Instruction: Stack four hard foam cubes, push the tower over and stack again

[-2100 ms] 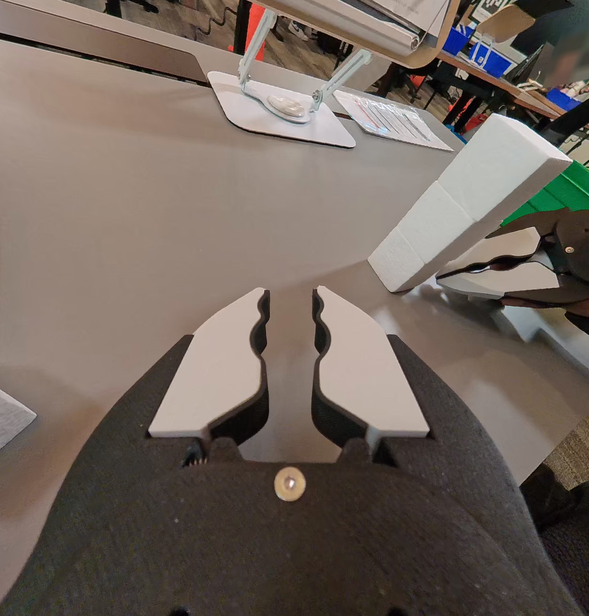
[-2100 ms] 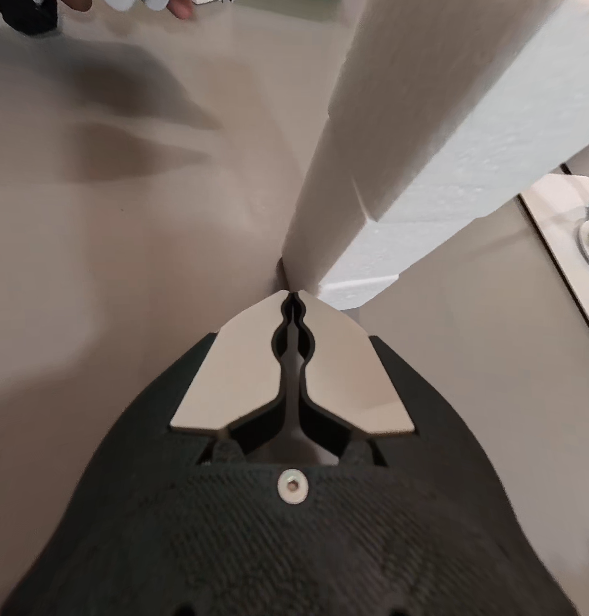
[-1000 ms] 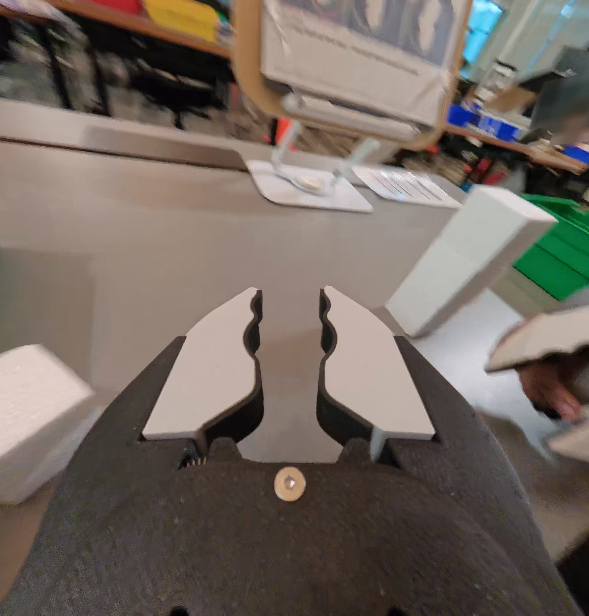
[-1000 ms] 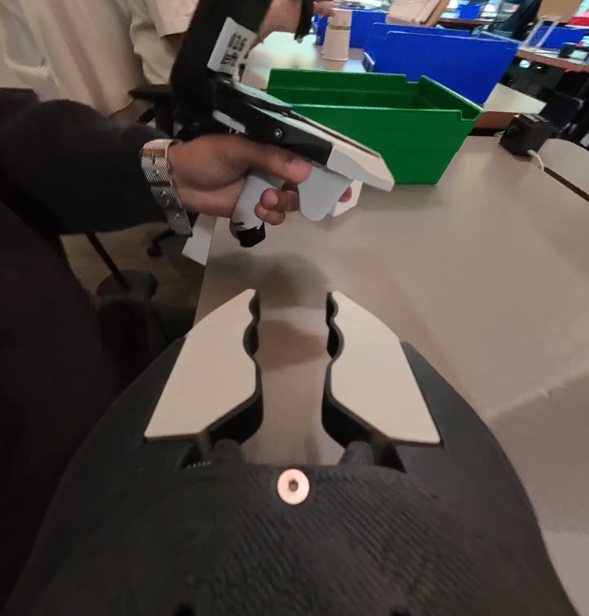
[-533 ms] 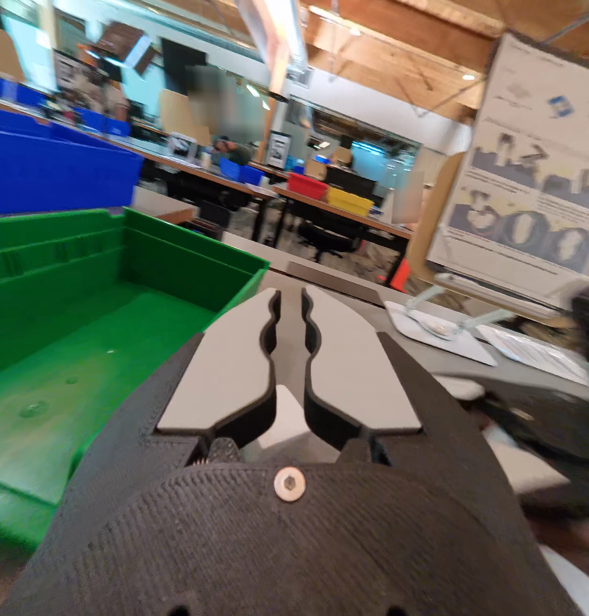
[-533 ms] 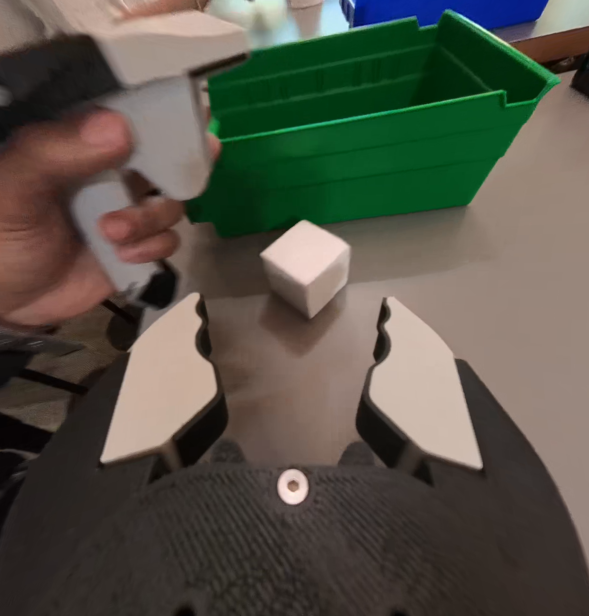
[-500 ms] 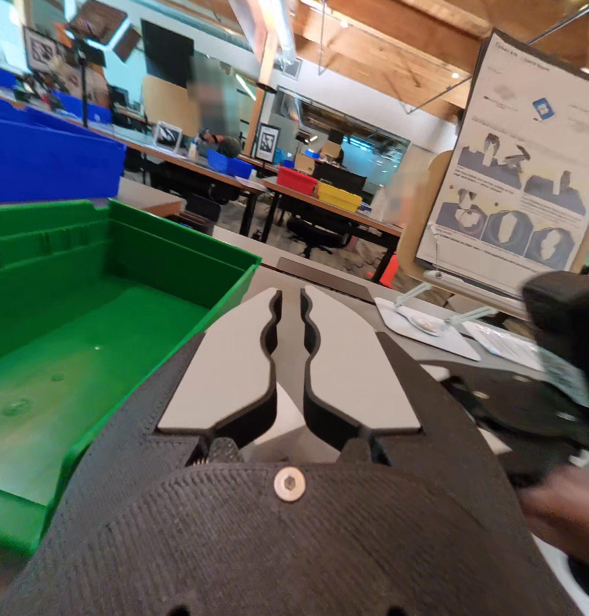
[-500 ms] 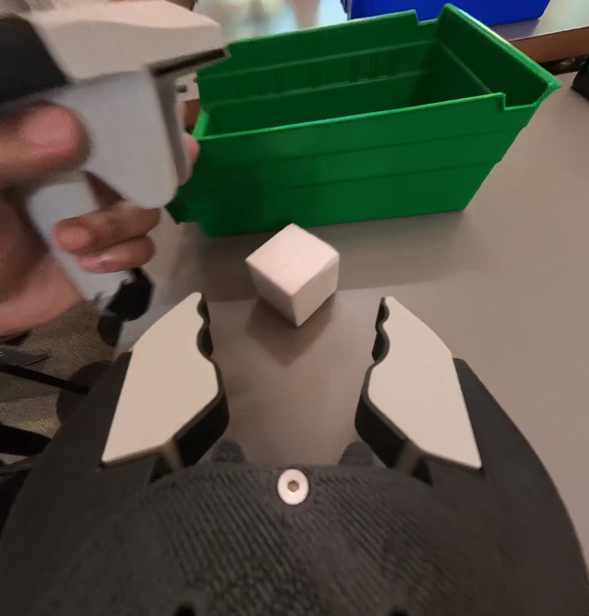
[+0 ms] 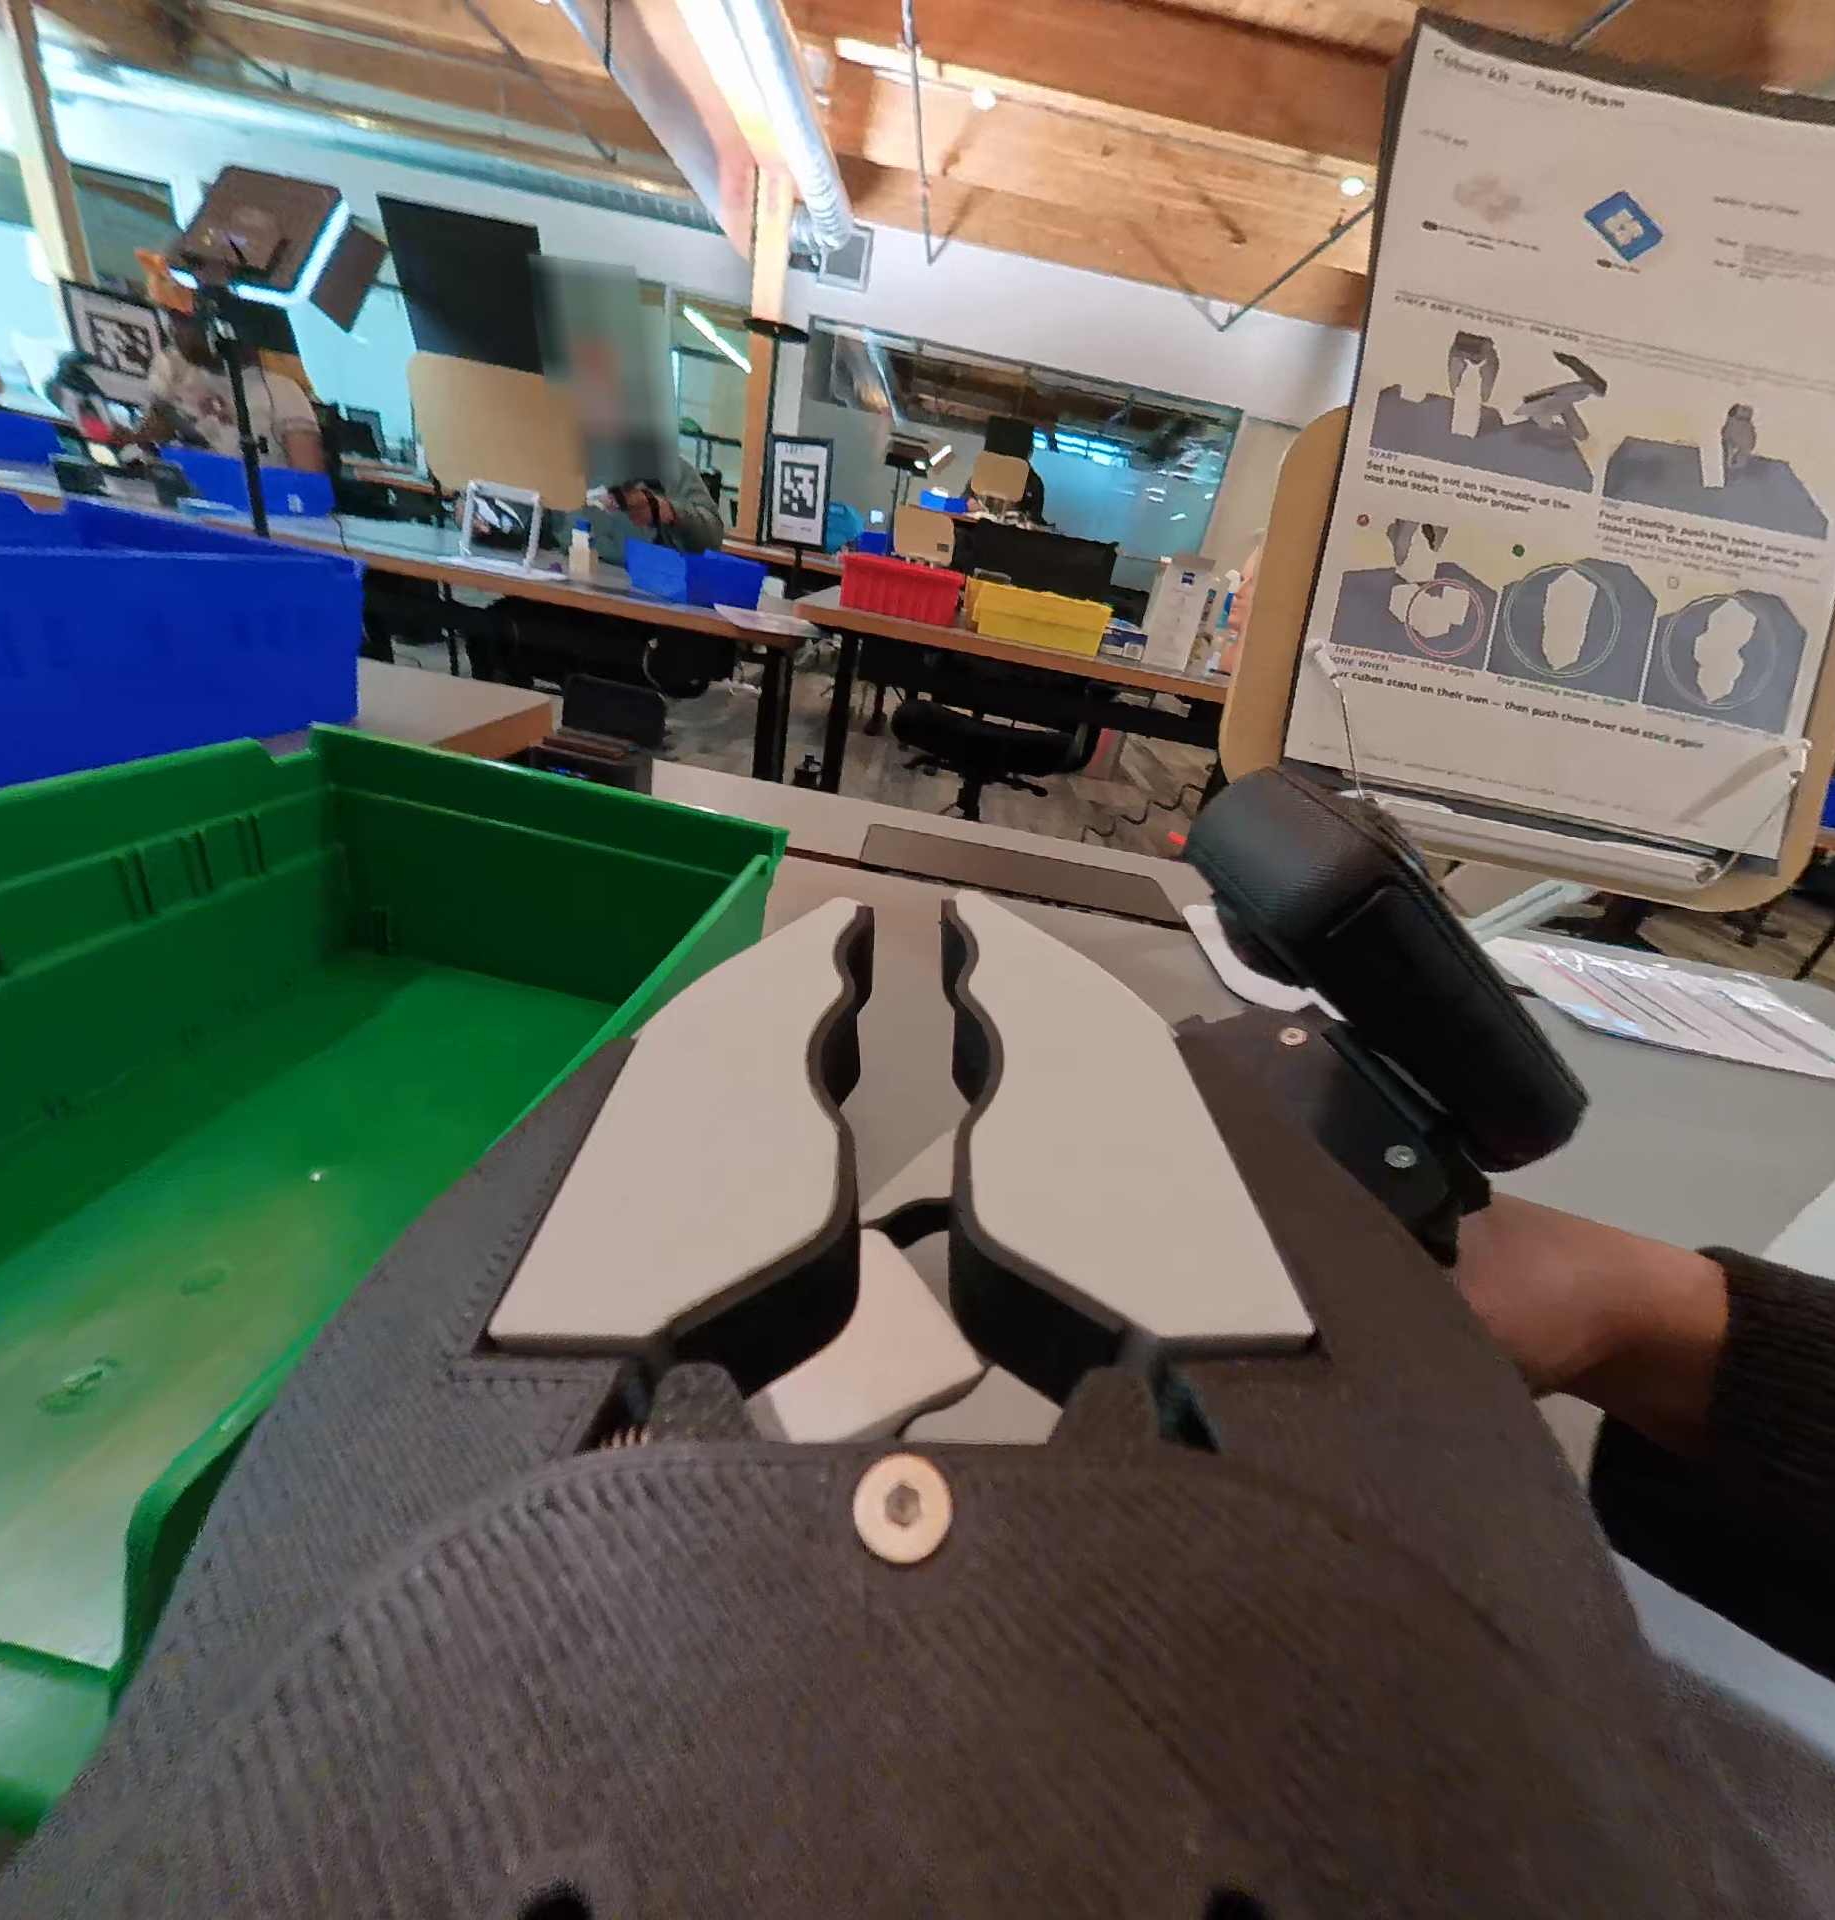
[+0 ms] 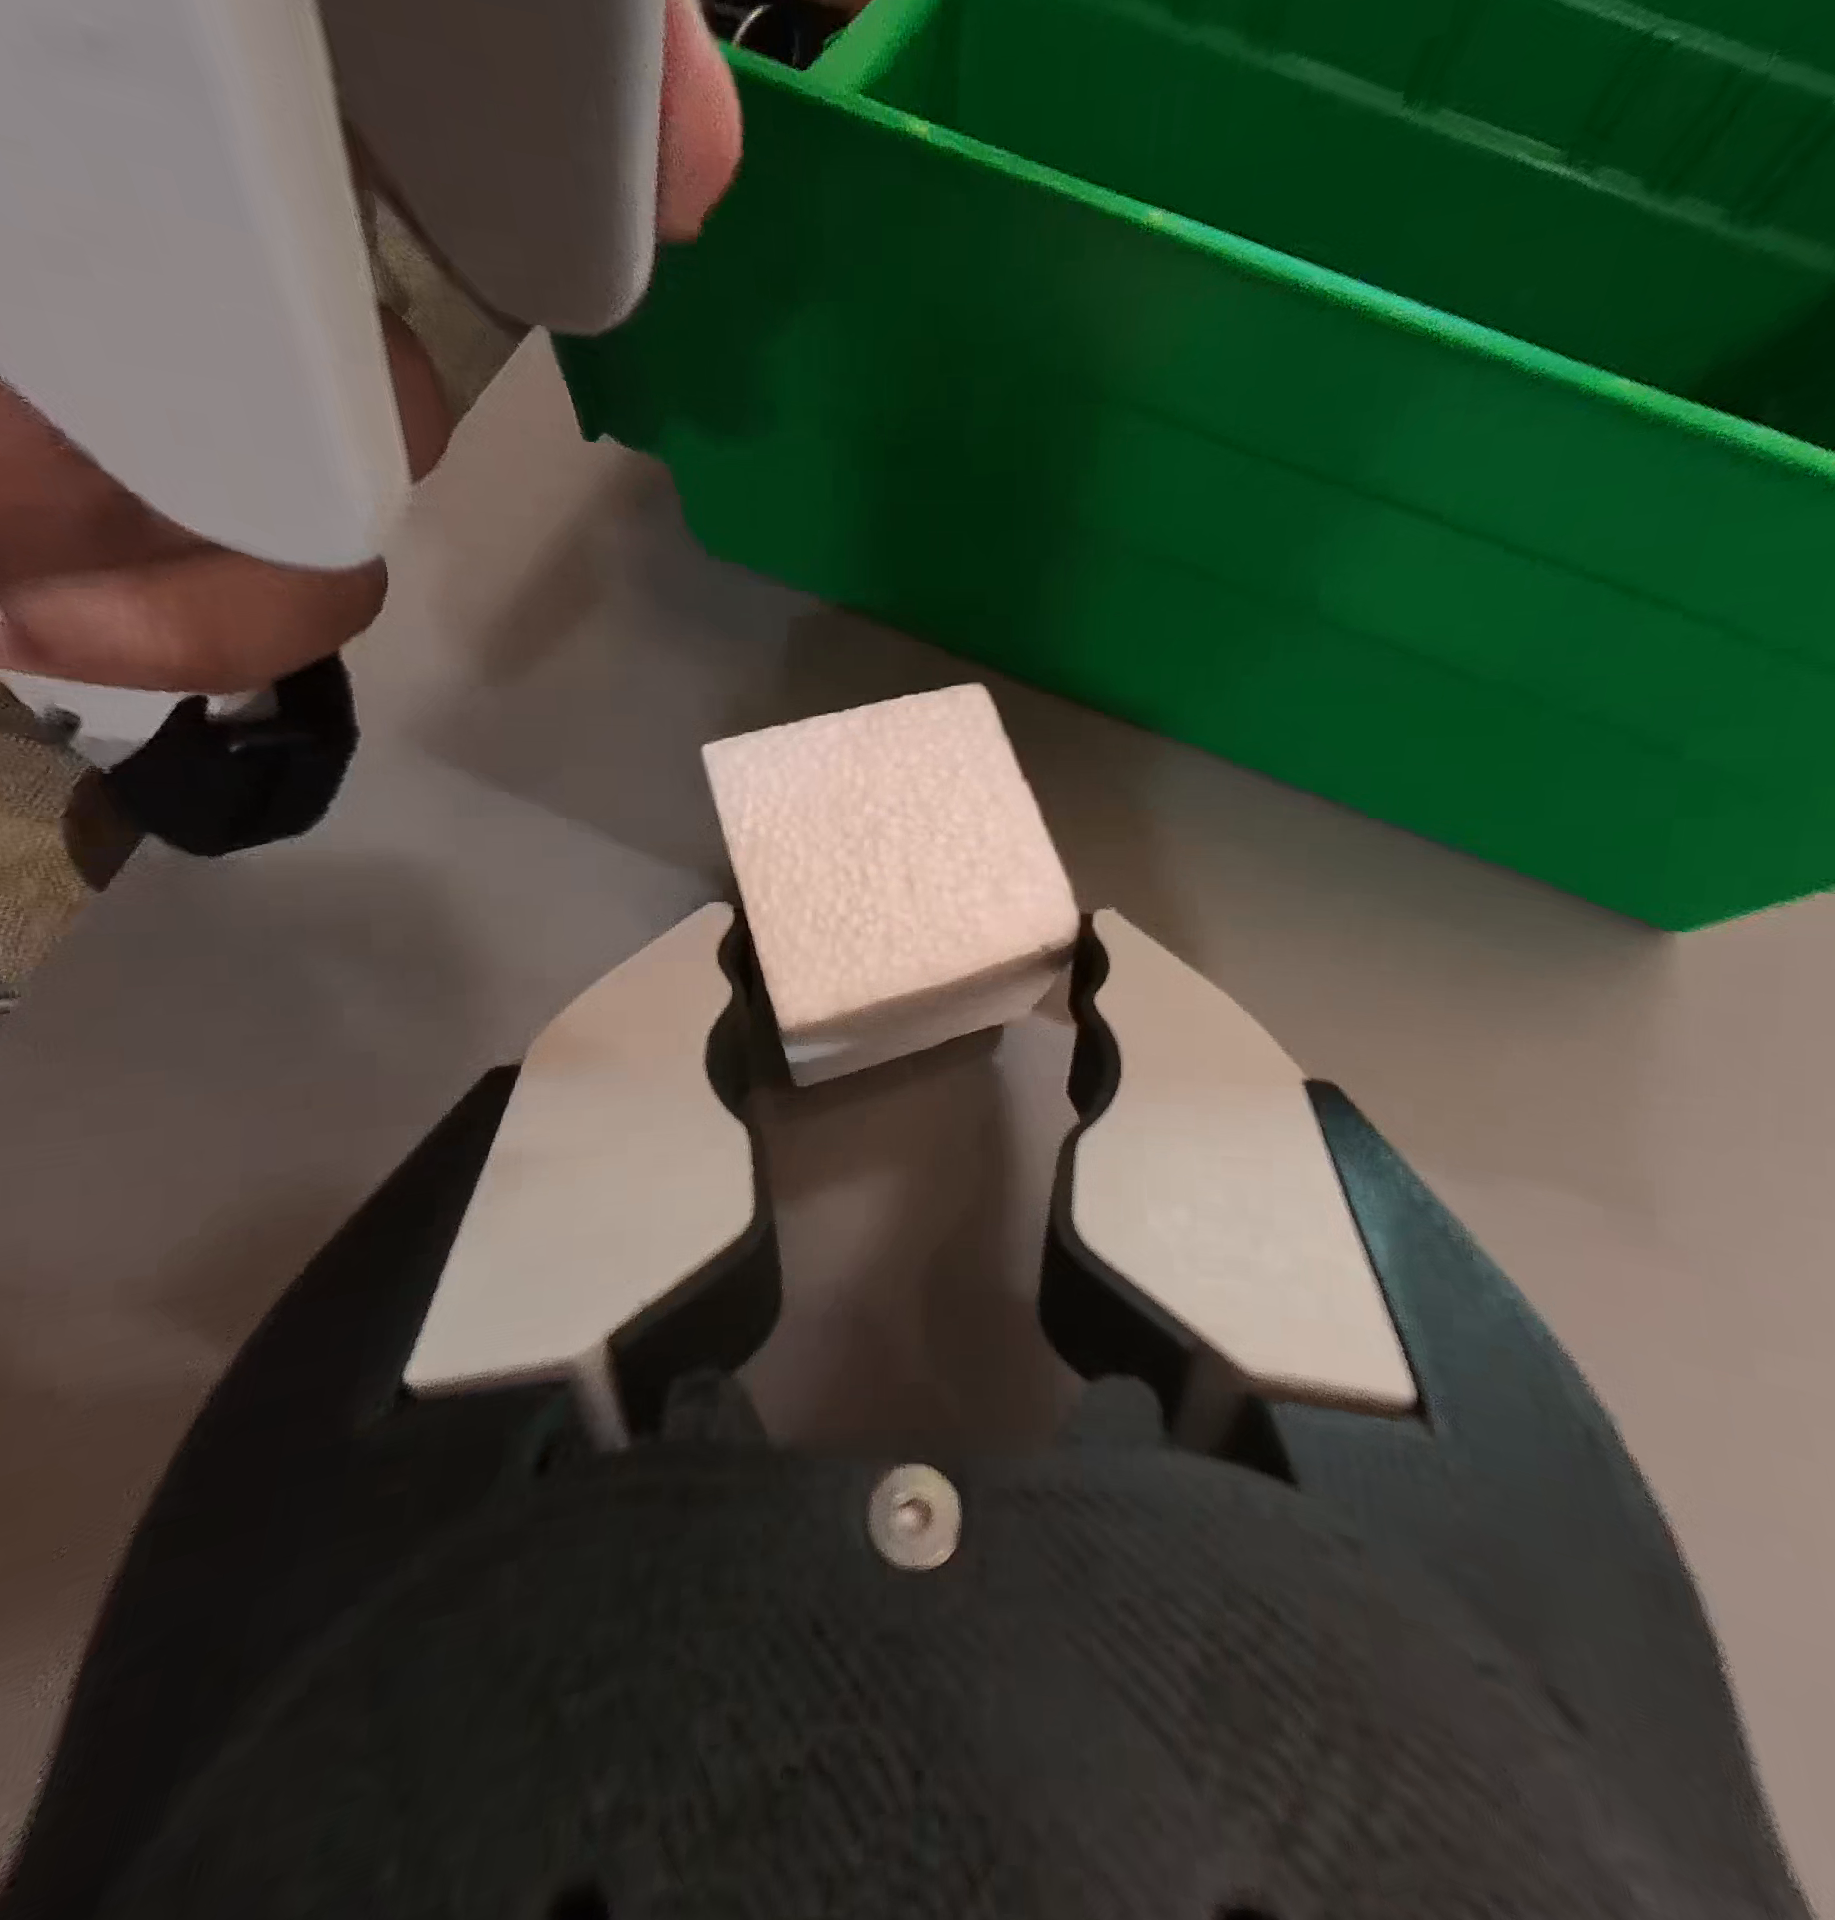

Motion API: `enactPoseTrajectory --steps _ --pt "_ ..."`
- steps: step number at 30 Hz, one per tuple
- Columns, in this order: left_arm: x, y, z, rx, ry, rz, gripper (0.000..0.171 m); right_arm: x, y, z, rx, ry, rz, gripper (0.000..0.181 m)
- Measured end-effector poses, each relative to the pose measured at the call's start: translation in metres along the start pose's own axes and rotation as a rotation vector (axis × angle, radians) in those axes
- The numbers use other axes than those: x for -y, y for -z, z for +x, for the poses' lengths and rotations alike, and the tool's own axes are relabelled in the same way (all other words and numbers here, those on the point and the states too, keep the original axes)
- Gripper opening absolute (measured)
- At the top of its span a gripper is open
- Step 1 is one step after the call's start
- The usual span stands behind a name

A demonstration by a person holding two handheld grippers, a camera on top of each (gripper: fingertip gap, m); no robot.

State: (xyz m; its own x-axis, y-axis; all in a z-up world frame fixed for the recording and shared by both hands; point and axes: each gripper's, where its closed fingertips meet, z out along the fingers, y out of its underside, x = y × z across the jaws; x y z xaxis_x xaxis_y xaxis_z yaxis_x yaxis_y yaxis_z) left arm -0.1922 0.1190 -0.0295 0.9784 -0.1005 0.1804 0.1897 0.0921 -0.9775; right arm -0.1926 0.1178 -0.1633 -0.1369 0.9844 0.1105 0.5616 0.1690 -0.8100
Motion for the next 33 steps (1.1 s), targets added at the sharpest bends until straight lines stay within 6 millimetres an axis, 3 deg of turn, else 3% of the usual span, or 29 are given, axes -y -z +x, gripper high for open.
enactPoseTrajectory --steps 4,7,9,12,16,19,22,24,27,30,33 --pt "0.007 0.003 -0.002 0.024 -0.01 0.047 0.017 0.007 0.023 0.01 -0.094 -0.106 0.075 0.06" --pt "0.012 0.006 -0.003 0.047 -0.013 0.075 0.017 0.016 0.055 0.027 -0.237 -0.243 0.109 0.06" --pt "0.022 0.011 -0.004 0.071 -0.033 0.126 0.016 0.025 0.087 0.041 -0.377 -0.36 0.125 0.06" --pt "0.026 0.014 0.002 0.059 -0.067 0.151 0.017 0.063 0.141 0.045 -0.465 -0.425 0.263 0.06" --pt "-0.001 0.002 0.013 0.013 -0.041 0.006 0.026 0.107 0.214 0.034 -0.549 -0.379 0.388 0.06" --pt "-0.015 -0.001 0.023 -0.034 -0.021 -0.071 0.026 0.118 0.267 0.019 -0.626 -0.312 0.415 0.06" --pt "-0.032 -0.003 0.036 -0.095 -0.029 -0.161 0.026 0.095 0.323 0.014 -0.78 -0.304 0.356 0.06" --pt "-0.041 -0.003 0.046 -0.132 -0.026 -0.205 0.023 0.064 0.364 0.016 -0.914 -0.327 0.287 0.06" --pt "-0.034 -0.001 0.059 -0.161 -0.034 -0.154 0.015 0.013 0.422 0.016 -1.089 -0.39 0.227 0.06" --pt "-0.038 -0.003 0.072 -0.185 -0.095 -0.162 0.014 -0.022 0.453 0.013 -1.103 -0.446 0.185 0.06" --pt "-0.053 -0.011 0.085 -0.228 -0.126 -0.217 0.015 -0.031 0.471 0.01 -1.103 -0.433 0.221 0.06"
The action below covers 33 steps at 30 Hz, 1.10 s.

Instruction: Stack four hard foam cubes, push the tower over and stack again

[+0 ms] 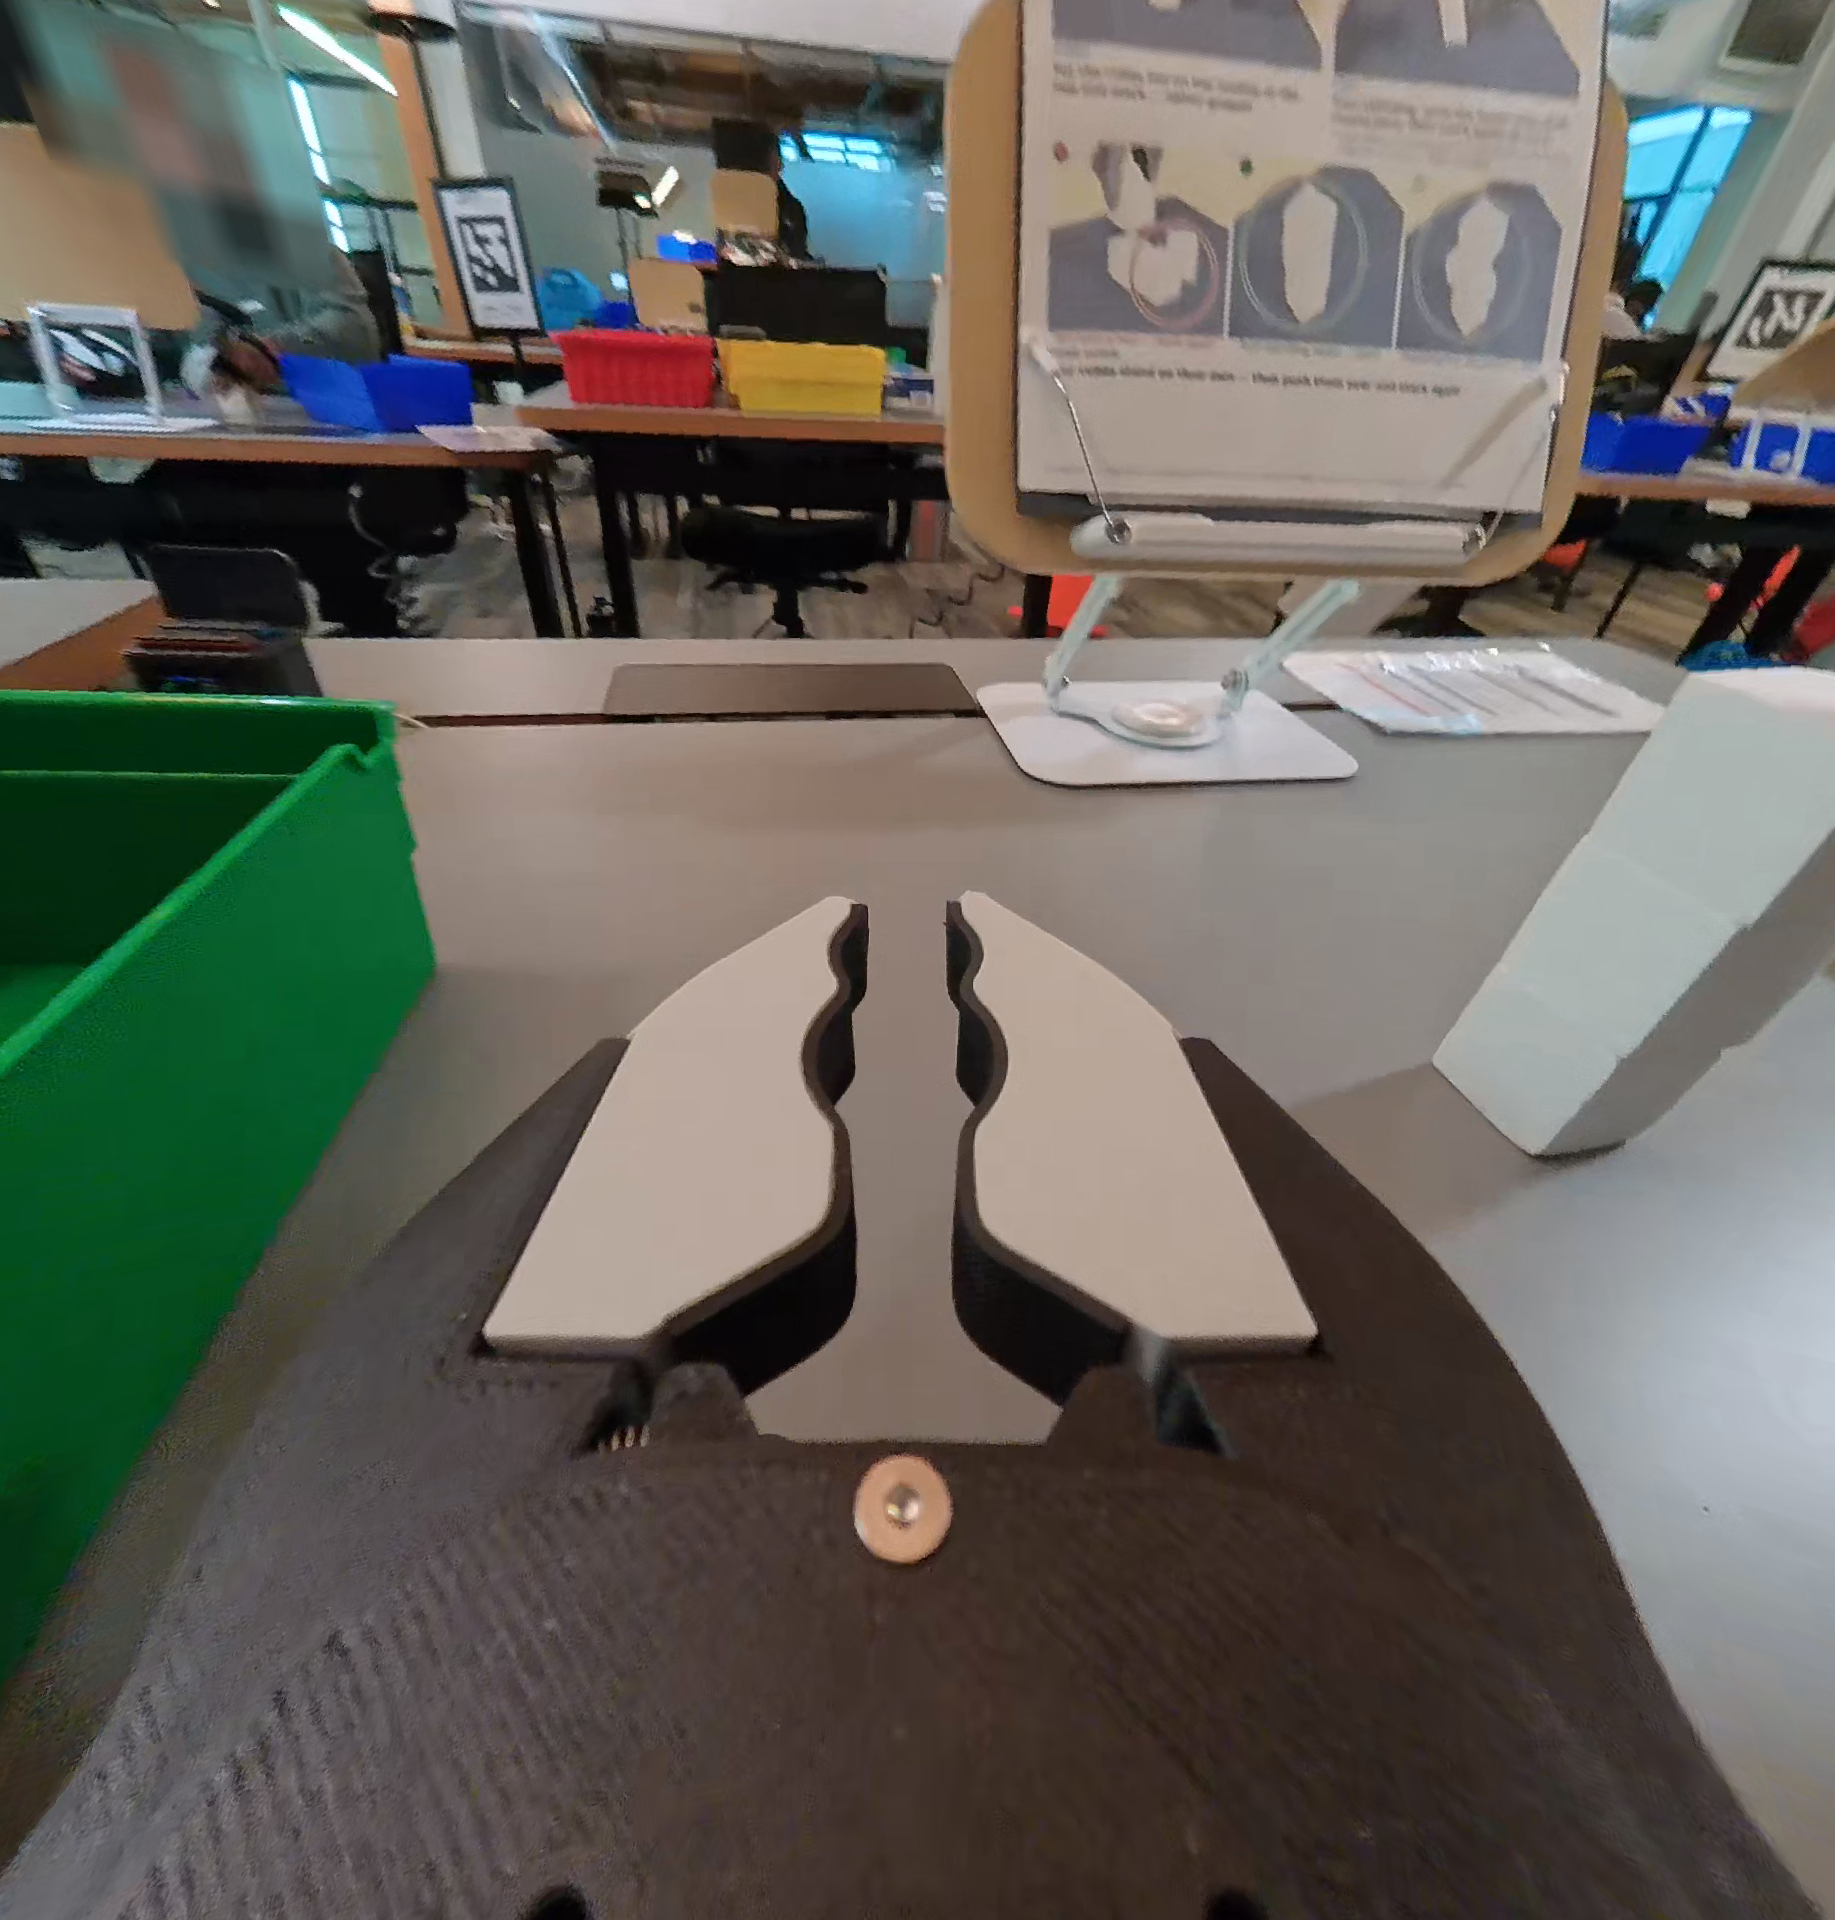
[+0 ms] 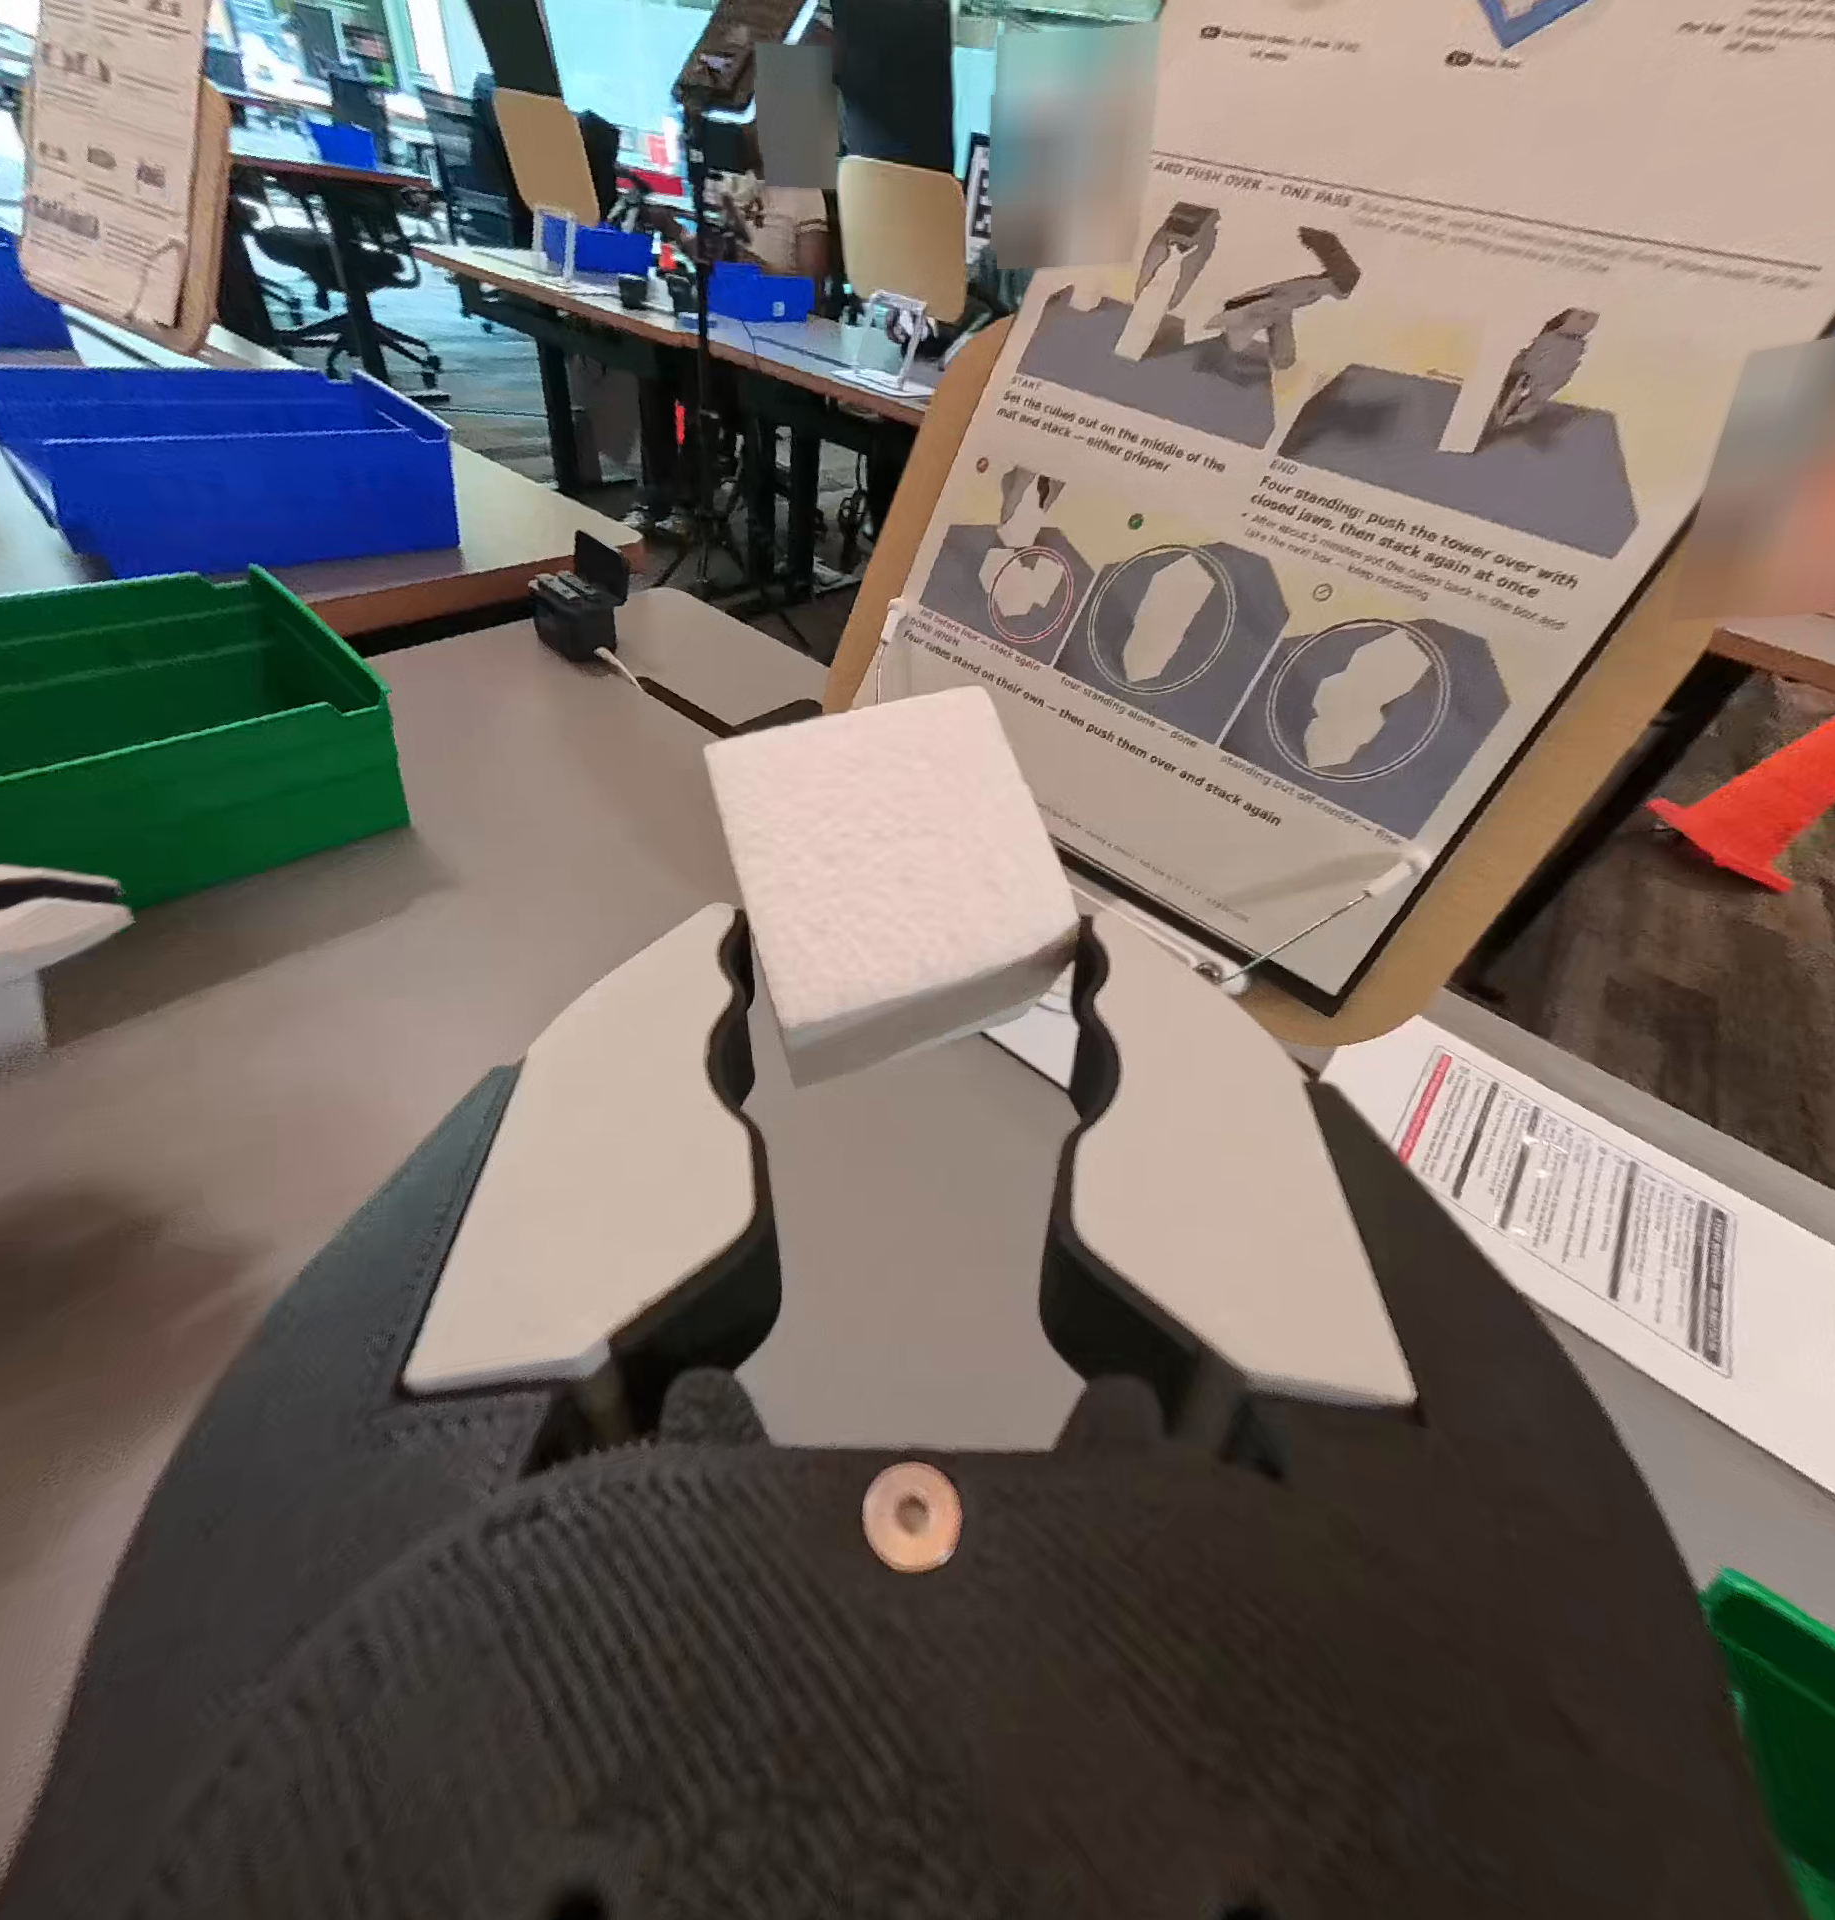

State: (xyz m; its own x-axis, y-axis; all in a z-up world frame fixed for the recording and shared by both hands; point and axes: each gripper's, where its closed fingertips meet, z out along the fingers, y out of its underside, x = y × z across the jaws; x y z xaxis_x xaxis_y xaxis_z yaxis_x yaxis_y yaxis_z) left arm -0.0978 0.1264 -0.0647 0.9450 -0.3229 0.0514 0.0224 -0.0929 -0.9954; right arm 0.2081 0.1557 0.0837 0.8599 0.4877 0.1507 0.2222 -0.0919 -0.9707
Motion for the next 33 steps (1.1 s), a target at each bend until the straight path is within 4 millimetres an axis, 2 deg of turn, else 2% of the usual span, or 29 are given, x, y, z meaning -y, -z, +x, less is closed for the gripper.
enactPoseTrajectory --steps 3,8,11,14,21,26,33 --pt "-0.01 -0.013 0.013 -0.058 0.012 -0.048 0.015 -0.01 0.003 -0.004 0.077 0.042 -0.027 0.06" --pt "-0.039 -0.026 0.035 -0.156 0.026 -0.211 0.023 -0.038 0.005 -0.038 0.289 0.206 -0.111 0.06" --pt "-0.056 -0.029 0.037 -0.151 -0.041 -0.305 0.028 -0.048 0.007 -0.06 0.414 0.272 -0.102 0.06" --pt "-0.057 -0.028 0.033 -0.115 -0.109 -0.313 0.028 -0.052 0.008 -0.074 0.504 0.263 -0.081 0.059" --pt "-0.059 -0.024 0.022 -0.086 -0.108 -0.318 0.029 -0.06 0.003 -0.073 0.58 0.205 -0.126 0.06" --pt "-0.063 -0.013 0.011 -0.072 -0.063 -0.33 0.029 -0.065 -0.008 -0.062 0.58 0.195 -0.17 0.06" --pt "-0.062 -0.004 0.001 -0.044 -0.036 -0.322 0.029 -0.076 -0.012 -0.074 0.648 0.254 -0.222 0.059"
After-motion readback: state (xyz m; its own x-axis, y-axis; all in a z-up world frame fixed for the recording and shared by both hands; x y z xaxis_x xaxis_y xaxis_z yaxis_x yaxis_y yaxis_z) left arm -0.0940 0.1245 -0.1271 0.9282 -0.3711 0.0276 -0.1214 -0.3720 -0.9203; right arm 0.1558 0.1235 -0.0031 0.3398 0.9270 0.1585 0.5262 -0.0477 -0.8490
